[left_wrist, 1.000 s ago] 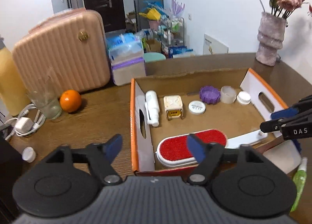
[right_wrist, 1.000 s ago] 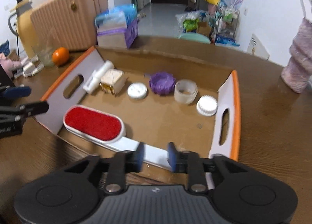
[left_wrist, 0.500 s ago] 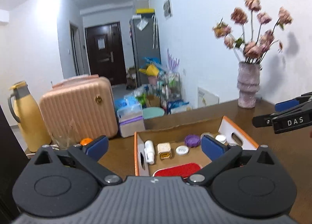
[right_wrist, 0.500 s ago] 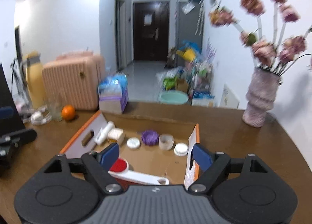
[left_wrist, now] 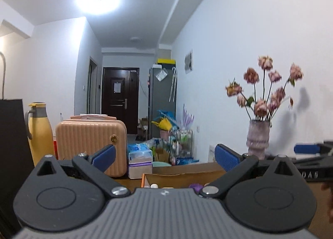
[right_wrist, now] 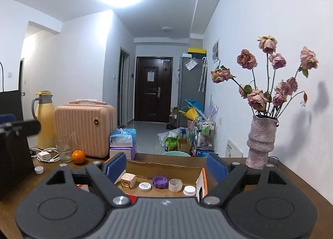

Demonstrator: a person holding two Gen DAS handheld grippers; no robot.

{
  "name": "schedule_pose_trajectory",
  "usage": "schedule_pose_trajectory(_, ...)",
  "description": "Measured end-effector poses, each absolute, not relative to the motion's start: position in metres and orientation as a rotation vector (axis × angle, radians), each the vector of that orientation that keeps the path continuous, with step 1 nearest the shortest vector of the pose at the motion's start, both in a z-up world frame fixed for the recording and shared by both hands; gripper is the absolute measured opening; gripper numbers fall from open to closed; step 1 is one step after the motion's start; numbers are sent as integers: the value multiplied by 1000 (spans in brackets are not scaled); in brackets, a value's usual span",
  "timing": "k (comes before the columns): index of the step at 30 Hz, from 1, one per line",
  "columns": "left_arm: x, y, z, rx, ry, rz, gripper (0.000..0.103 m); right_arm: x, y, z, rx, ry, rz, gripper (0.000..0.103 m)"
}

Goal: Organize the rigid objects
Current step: 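Open the right tool and withdraw both tools toward the white container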

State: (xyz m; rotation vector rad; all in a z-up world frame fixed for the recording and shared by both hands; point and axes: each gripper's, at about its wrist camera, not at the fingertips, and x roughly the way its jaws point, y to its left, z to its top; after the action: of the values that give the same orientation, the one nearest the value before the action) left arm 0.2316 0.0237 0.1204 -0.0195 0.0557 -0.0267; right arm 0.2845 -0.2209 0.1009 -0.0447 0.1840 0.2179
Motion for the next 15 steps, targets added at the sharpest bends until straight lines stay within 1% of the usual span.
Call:
schedule_pose_trajectory(4,219,31,117,-43,46,-31,103,265,-225,97,-10,157,205,88)
schedule_pose_trajectory(9,200,35,112,-36,38,-15,103,242,-226,96,-32,114,203,89)
schedule_pose_trajectory(12,175,37,102,-19,50,-6,103,215,-228,91,-48,94,226,91)
schedule_pose_trajectory(15,144,40,85,-5,80,-10,103,182,-237,76,-1,80,268,92)
